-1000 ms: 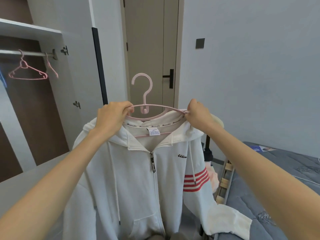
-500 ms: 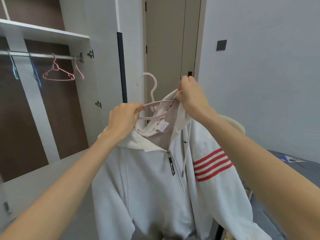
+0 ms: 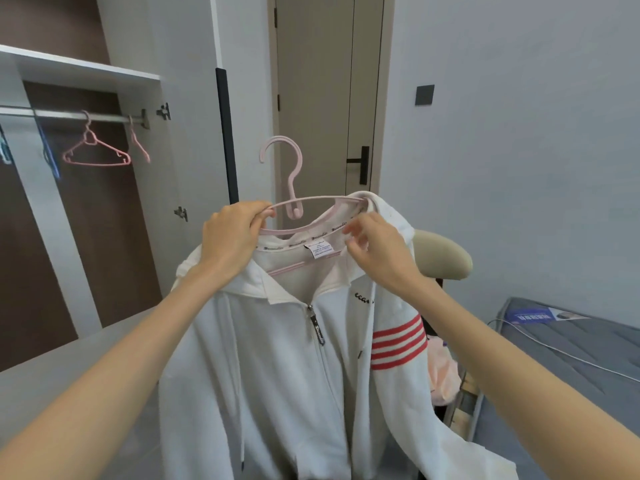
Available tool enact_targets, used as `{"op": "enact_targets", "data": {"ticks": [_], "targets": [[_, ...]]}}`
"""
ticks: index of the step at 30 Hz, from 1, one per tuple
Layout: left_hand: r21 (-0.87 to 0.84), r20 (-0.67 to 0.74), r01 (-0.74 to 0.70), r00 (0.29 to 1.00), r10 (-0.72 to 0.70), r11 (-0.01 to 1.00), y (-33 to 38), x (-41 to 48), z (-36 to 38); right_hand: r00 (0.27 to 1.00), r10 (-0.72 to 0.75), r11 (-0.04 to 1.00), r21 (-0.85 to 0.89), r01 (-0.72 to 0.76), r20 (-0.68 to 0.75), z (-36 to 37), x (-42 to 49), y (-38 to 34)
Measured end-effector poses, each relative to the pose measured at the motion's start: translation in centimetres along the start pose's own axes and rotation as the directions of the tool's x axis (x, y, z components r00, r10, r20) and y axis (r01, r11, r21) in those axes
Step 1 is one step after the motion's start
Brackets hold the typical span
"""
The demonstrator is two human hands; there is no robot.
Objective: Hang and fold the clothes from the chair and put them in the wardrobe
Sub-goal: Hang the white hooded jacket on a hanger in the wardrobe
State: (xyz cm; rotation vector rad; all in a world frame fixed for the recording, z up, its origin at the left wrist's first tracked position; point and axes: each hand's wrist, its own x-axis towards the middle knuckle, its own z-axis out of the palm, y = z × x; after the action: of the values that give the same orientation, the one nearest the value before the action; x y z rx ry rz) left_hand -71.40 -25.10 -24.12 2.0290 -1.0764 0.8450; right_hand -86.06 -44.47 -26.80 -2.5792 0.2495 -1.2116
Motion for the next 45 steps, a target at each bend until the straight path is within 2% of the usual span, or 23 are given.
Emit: {"op": "enact_targets", "data": {"ticks": [3,5,6,10,15,18,20,22,24,26,28,29,31,34,37,40,45], "targets": [[-0.025,0.001,-0.009,1.0,0.009,1.0,0.8,0.3,-0.1,0.974,-0.226,0.961,-0.16,0.227,0.022,0.9,-1.2,-0.3],[-0.026,0.005,-0.023,1.0,0.023,0.999,1.4,0.4,-0.2,0.945,-0.32,0.92,-0.214,0.328,0.072,0.9,-1.1,-0.6],[-0.026,0.006,-0.03,1.0,0.03,0.999,1.7,0.3,-0.3,0.941,-0.314,0.919,-0.208,0.335,0.128,0.8,-1.0,-0.8],[-0.041,0.018,-0.035,0.999,0.035,0.999,2.6,0.1,-0.5,0.938,-0.127,0.952,-0.225,0.207,0.324,0.1,-0.8,-1.6],[-0.047,0.024,-0.037,0.999,0.038,0.998,3.3,0.1,-0.7,0.915,-0.067,0.947,-0.263,0.184,0.398,-0.1,0.0,-2.2],[-0.06,0.025,-0.01,1.0,0.012,0.998,2.8,0.2,-0.5,0.936,-0.07,0.968,-0.203,0.147,0.344,-0.2,-0.5,-2.1],[-0.064,0.027,0.013,1.0,-0.011,0.998,2.5,0.1,-0.4,0.966,-0.086,0.987,-0.11,0.116,0.245,-0.5,-1.0,-1.8],[-0.068,0.028,0.024,0.999,-0.023,0.997,2.4,0.1,-0.3,0.99,-0.117,0.993,-0.024,0.119,0.078,-1.2,-1.3,-1.4],[-0.079,0.025,0.027,0.999,-0.025,0.997,2.4,0.2,-0.3,0.981,-0.135,0.991,-0.029,0.132,-0.137,-2.2,-1.4,-0.9],[-0.091,0.024,0.018,1.0,-0.016,0.996,2.6,0.2,-0.2,0.942,-0.066,0.995,-0.088,0.039,-0.328,-3.1,-1.2,-0.4],[-0.096,0.031,0.008,0.999,-0.005,0.995,2.8,0.3,-0.1,0.908,0.08,0.98,-0.133,-0.146,-0.412,-3.5,-0.7,0.4],[-0.099,0.034,0.008,0.999,-0.004,0.995,3.0,0.3,0.0,0.907,0.171,0.956,-0.159,-0.247,-0.385,-3.6,-0.3,0.9],[-0.104,0.035,0.004,0.999,-0.001,0.995,3.3,0.3,0.0,0.918,0.317,0.896,-0.241,-0.372,-0.236,-3.9,0.3,1.6],[-0.1,0.034,-0.007,0.999,0.01,0.995,3.5,-0.1,0.0,0.951,0.297,0.85,-0.43,-0.304,-0.085,-4.3,0.5,1.9],[-0.099,0.036,-0.01,0.999,0.014,0.995,3.4,-0.4,0.0,0.958,0.285,0.866,-0.423,-0.267,-0.022,-4.9,0.6,1.7],[-0.098,0.026,-0.026,0.999,0.028,0.995,2.9,-0.4,0.0,0.954,0.298,0.896,-0.342,-0.284,-0.01,-5.7,1.0,1.3],[-0.128,0.029,-0.064,0.997,0.068,0.99,2.3,-0.2,-0.5,0.962,0.252,0.94,-0.21,-0.269,-0.104,-7.5,3.2,-1.5]]}}
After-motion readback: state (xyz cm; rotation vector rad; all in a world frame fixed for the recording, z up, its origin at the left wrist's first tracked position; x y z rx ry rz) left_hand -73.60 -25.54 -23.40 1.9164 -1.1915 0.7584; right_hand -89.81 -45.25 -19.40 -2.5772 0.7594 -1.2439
